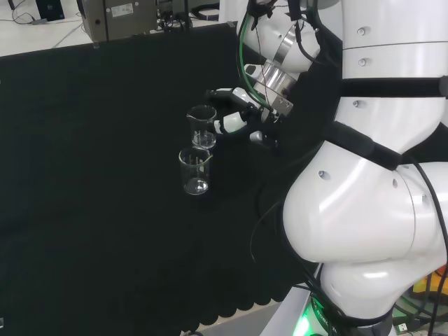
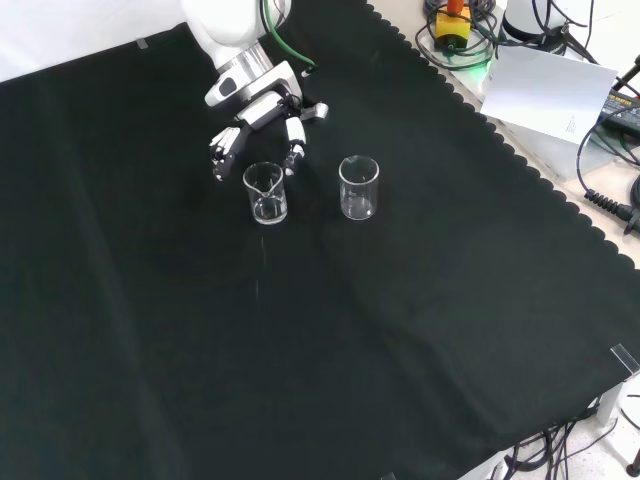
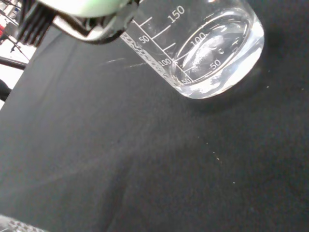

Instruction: Pick up the beaker on the right.

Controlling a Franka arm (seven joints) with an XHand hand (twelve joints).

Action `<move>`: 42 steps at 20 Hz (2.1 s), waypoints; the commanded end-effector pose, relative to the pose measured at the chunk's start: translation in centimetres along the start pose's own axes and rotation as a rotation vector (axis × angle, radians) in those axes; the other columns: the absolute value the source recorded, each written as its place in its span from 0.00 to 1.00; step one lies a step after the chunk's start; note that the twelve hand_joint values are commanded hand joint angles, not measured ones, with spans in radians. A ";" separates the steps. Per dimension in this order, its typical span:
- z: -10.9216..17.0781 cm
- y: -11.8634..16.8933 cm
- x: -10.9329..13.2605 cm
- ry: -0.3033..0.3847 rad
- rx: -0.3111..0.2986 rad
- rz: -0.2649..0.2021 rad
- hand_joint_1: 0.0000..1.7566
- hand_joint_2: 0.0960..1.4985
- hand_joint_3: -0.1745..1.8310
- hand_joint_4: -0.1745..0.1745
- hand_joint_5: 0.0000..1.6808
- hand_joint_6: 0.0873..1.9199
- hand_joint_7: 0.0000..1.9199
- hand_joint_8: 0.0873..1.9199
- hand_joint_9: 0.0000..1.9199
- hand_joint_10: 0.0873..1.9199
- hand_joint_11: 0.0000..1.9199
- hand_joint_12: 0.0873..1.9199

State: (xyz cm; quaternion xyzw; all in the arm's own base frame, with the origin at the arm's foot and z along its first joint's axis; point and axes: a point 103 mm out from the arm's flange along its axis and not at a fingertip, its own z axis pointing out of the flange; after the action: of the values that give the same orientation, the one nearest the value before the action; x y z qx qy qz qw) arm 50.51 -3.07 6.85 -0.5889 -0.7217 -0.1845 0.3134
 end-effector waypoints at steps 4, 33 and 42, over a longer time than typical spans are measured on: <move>1.8 1.2 0.2 0.050 0.000 -0.043 0.54 0.31 0.43 0.40 0.26 0.00 0.11 0.33 0.16 0.31 0.00 0.72; 4.6 2.9 0.5 0.192 -0.065 -0.004 0.59 0.29 0.46 0.42 0.28 0.54 0.21 0.38 0.27 0.29 0.03 0.71; 3.3 2.8 1.7 0.130 -0.221 0.022 0.59 0.49 0.35 0.80 0.55 0.47 0.46 0.36 0.48 0.28 0.32 0.61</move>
State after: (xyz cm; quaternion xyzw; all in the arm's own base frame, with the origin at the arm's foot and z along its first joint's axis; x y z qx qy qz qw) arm 52.43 0.88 3.60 -0.5836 -0.6790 -0.2692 0.3548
